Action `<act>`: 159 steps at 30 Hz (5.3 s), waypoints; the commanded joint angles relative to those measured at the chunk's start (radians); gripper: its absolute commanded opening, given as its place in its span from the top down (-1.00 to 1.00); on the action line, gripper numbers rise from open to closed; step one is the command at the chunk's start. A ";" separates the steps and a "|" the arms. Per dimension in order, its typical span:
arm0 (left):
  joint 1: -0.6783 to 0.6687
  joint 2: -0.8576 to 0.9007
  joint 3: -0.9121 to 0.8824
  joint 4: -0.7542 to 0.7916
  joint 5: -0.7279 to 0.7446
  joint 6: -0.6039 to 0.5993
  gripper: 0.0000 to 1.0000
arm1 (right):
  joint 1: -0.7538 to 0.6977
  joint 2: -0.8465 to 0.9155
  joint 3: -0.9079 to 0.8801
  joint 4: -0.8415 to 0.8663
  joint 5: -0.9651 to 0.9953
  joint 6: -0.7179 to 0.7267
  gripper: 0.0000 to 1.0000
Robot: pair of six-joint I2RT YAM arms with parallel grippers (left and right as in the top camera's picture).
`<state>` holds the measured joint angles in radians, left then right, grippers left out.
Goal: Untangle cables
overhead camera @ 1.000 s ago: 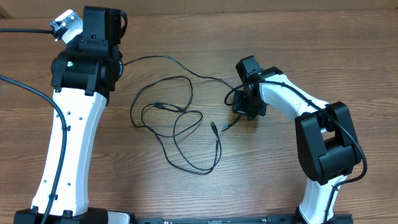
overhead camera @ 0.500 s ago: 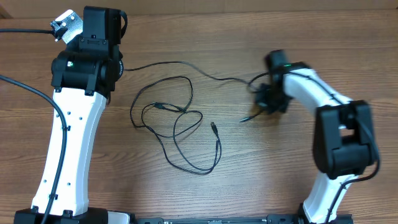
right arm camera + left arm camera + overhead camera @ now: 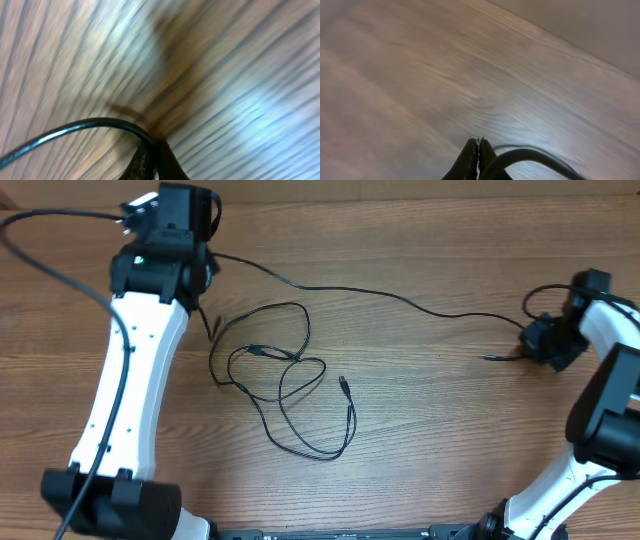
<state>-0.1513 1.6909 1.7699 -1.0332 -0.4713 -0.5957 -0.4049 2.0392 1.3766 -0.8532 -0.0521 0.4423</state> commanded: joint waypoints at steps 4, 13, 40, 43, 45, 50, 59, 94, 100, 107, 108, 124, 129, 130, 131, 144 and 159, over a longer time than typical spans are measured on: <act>-0.048 0.092 0.013 0.092 0.206 0.291 0.92 | -0.044 0.023 0.046 0.051 0.013 -0.029 0.93; -0.137 0.248 0.013 0.244 0.209 0.548 0.92 | -0.046 0.023 0.081 0.139 0.014 -0.029 0.93; -0.175 0.390 0.013 0.566 0.457 0.899 0.92 | -0.226 0.029 0.269 0.368 0.090 -0.101 0.93; -0.199 0.423 0.013 0.567 0.447 0.964 0.91 | -0.227 0.032 0.269 0.392 0.116 -0.104 0.93; -0.212 0.447 0.013 0.571 0.436 0.966 0.92 | -0.230 0.032 0.269 0.412 0.123 -0.105 0.93; -0.237 0.499 0.013 0.593 0.442 0.966 0.92 | -0.245 0.032 0.269 0.471 0.126 -0.111 0.93; -0.258 0.566 0.013 0.681 0.442 0.966 0.92 | -0.289 0.049 0.269 0.624 0.157 -0.138 0.93; -0.308 0.594 0.012 0.628 0.674 1.081 0.92 | -0.475 0.202 0.268 1.011 0.156 -0.190 0.92; -0.319 0.594 0.011 0.613 0.701 1.151 0.90 | -0.485 0.207 0.268 1.036 0.156 -0.190 0.92; -0.327 0.595 0.011 0.620 0.699 1.202 -0.18 | -0.485 0.229 0.268 1.031 0.156 -0.190 0.92; -0.327 0.595 0.011 0.619 0.698 1.202 -0.18 | -0.485 0.230 0.268 1.029 0.156 -0.190 0.92; -0.326 0.595 0.011 0.553 0.697 1.202 -0.99 | -0.487 0.232 0.268 1.004 0.156 -0.212 -0.61; -0.326 0.595 0.011 0.544 0.699 1.202 -0.99 | -0.487 0.232 0.268 0.965 0.156 -0.213 -0.96; -0.327 0.595 0.011 0.534 0.701 1.202 -0.99 | -0.487 0.232 0.268 0.952 0.156 -0.221 -0.99; -0.327 0.595 0.011 0.524 0.701 1.202 -0.99 | -0.487 0.232 0.268 0.939 0.155 -0.235 -1.00; -0.326 0.595 0.011 0.446 0.697 1.202 -0.99 | -0.487 0.220 0.269 0.734 0.040 -0.291 -1.00; -0.327 0.583 0.066 0.420 0.820 1.172 -0.99 | -0.486 0.004 0.269 0.649 -0.114 -0.291 -1.00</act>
<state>-0.4717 2.2761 1.7809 -0.5987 0.3058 0.5949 -0.8886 2.1254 1.6196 -0.1905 -0.1486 0.1562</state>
